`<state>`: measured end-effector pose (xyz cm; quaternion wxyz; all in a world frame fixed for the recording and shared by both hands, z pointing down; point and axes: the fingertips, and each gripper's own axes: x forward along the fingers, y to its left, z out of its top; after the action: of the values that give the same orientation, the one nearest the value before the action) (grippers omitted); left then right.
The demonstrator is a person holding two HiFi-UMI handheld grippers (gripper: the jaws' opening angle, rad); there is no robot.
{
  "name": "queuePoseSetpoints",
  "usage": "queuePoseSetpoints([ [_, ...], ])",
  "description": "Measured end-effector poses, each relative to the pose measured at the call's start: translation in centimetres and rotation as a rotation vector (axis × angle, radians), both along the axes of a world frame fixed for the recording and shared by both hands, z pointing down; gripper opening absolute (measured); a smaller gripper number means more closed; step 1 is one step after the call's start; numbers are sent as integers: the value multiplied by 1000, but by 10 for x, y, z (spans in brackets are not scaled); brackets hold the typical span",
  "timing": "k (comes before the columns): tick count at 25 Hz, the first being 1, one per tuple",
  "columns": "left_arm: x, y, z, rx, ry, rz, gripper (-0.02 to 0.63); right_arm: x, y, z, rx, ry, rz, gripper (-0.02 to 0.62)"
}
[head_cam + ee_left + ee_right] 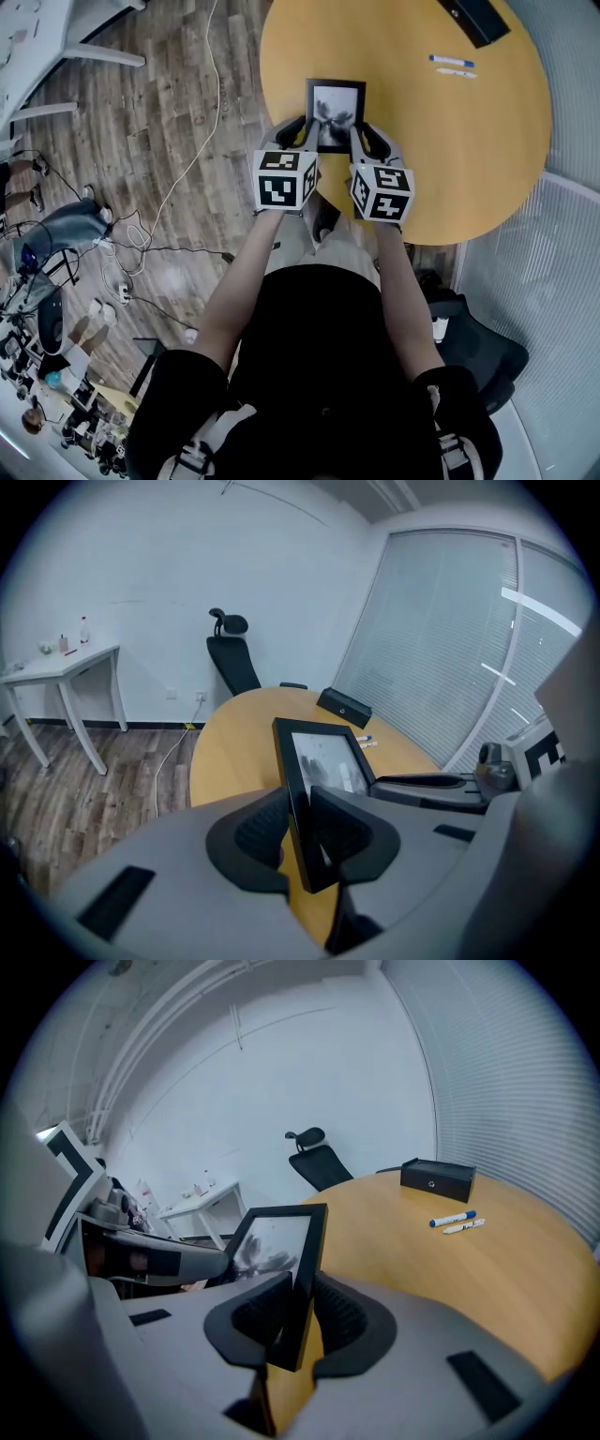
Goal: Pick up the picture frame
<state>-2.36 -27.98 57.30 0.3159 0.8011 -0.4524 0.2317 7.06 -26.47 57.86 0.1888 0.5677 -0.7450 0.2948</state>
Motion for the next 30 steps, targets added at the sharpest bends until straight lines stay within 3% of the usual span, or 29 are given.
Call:
queuePoseSetpoints([
  [11, 23, 52, -91, 202, -32, 9, 87, 22, 50, -85, 161, -13, -3, 92],
  [30, 46, 135, -222, 457, 28, -16, 87, 47, 130, -217, 416, -24, -38, 92],
])
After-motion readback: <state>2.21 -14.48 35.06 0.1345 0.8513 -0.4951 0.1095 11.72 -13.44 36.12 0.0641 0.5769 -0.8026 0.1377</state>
